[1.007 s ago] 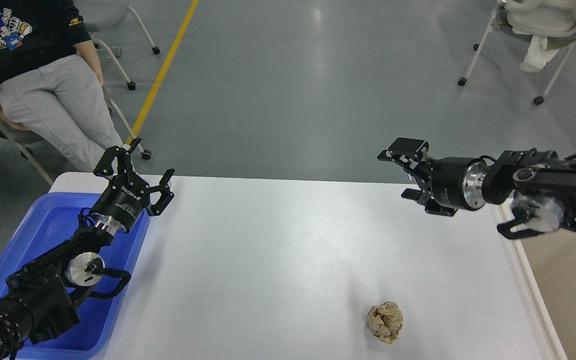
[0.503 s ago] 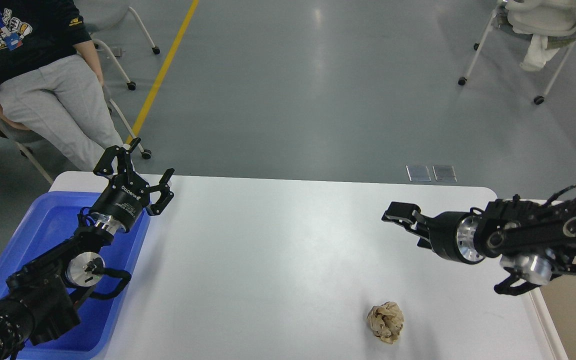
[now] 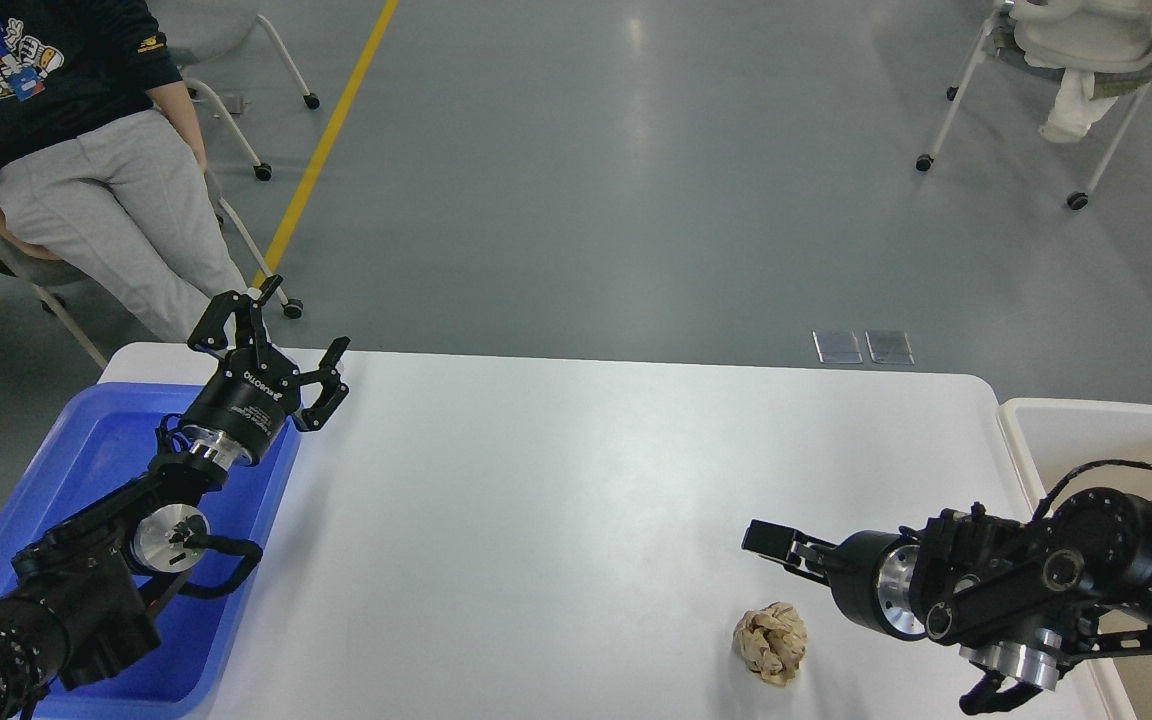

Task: Tidy desktop
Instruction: 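Swing the right gripper inward and lower it toward the crumpled paper ball, then close the right gripper around the crumpled beige paper ball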

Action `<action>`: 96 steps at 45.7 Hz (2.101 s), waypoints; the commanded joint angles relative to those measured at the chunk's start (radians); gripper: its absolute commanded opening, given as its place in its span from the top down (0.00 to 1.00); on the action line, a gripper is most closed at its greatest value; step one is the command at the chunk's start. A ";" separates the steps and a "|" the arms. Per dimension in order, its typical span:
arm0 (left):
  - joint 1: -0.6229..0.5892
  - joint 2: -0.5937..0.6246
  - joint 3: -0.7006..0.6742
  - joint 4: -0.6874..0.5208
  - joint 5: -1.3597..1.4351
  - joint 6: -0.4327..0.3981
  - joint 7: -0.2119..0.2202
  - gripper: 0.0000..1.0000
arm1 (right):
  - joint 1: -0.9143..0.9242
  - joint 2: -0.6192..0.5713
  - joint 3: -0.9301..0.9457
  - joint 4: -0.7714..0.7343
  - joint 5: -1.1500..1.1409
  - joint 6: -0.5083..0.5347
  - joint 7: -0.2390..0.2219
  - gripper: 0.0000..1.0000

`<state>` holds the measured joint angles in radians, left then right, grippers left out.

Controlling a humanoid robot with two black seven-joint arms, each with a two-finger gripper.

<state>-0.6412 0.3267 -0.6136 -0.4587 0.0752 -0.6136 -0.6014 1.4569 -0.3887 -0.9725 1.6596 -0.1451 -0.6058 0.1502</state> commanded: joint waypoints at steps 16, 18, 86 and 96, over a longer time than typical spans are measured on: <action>0.000 0.000 0.000 0.000 0.000 0.000 0.000 0.00 | -0.187 0.063 0.000 -0.072 -0.085 -0.092 0.002 0.00; 0.000 0.000 0.000 0.000 0.000 0.000 0.000 0.00 | -0.196 0.063 0.002 -0.086 -0.088 -0.094 0.002 0.00; 0.000 0.000 0.000 0.000 0.000 0.000 0.000 0.00 | -0.288 0.102 0.052 -0.161 -0.103 -0.072 0.014 0.54; 0.000 0.000 0.000 0.000 0.000 0.000 0.000 0.00 | -0.294 0.102 0.060 -0.170 -0.099 -0.068 0.014 1.00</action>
<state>-0.6412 0.3267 -0.6136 -0.4587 0.0752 -0.6136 -0.6013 1.1682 -0.2884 -0.9207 1.4959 -0.2438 -0.6785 0.1632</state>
